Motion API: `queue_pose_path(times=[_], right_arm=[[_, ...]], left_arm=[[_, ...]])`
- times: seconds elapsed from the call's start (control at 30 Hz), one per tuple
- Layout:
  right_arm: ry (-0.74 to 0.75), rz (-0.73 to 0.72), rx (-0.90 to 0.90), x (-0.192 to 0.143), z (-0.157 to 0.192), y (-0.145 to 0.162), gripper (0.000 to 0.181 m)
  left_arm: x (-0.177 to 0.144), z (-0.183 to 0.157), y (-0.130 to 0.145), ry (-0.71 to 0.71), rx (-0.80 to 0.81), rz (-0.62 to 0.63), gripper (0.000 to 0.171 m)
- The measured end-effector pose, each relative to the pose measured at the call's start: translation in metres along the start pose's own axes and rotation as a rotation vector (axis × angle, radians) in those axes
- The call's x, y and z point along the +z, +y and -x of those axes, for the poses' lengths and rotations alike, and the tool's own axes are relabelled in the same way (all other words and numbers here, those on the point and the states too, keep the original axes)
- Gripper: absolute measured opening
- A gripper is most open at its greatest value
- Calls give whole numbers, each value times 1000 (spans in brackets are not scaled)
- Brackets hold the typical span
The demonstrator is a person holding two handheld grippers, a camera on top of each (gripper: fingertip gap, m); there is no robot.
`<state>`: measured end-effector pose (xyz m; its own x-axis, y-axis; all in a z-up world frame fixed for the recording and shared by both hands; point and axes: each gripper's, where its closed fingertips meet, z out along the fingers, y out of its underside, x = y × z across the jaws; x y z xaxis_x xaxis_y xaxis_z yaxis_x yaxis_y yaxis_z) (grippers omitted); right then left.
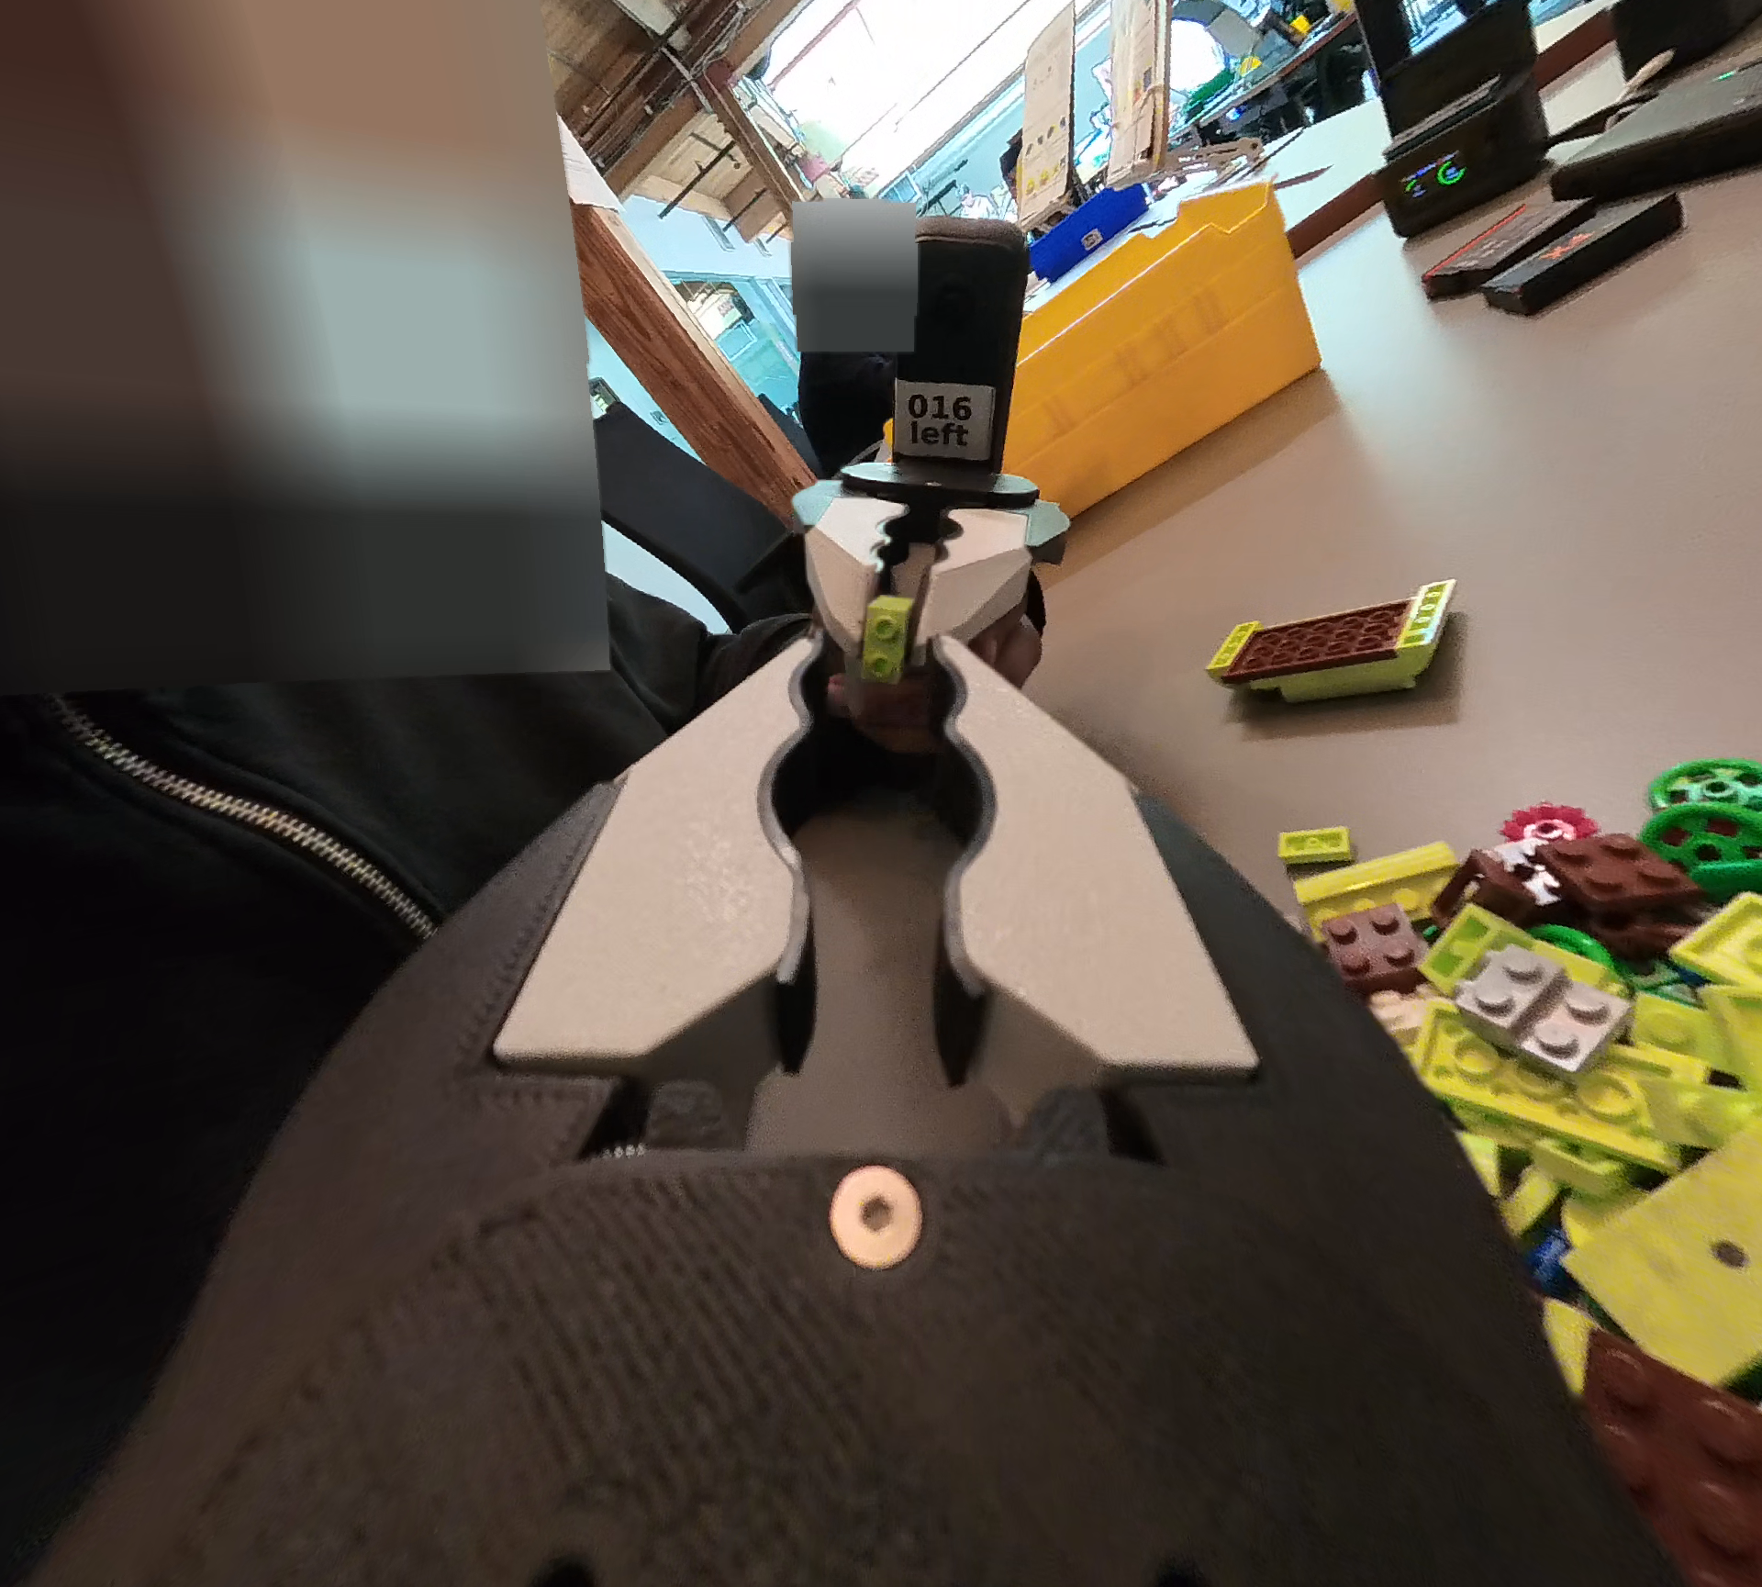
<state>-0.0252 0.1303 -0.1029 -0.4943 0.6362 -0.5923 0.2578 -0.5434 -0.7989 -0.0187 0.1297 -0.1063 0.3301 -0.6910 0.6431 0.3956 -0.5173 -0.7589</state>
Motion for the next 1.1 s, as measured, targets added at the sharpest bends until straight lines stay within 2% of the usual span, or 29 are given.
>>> queue_pose_path(times=[0.1, 0.23, 0.77, 0.87, 0.9, 0.97, 1.0, 1.03, 1.1], right_arm=[[-3, 13, -6, 2, 2, 2, 18], [12, 31, -14, 3, 1, 5, 5], [37, 70, 18, 3, 11, 2, 5], [80, 84, -24, 3, 10, 2, 5], [132, 80, -78, -2, 7, -2, 5], [220, -31, -152, -36, 5, -34, 4], [246, -76, -159, -51, 3, -45, 4], [290, -76, -189, -56, -1, -47, 4], [399, 22, -320, -47, -8, -38, 6]], left_arm=[[1, -1, 2, -4, 12, 17, 3], [3, -1, 5, -12, 25, 37, 3], [1, -12, 1, -8, 1, 68, 4], [0, -11, 1, -22, 13, 70, 4], [-4, -7, -3, -46, 25, 57, 5], [-59, 8, -54, -117, 2, -176, 4], [-85, 14, -71, -173, 35, -249, 4], [-94, 17, -72, -228, 85, -231, 5], [-77, 11, -61, -221, 135, -167, 5]])
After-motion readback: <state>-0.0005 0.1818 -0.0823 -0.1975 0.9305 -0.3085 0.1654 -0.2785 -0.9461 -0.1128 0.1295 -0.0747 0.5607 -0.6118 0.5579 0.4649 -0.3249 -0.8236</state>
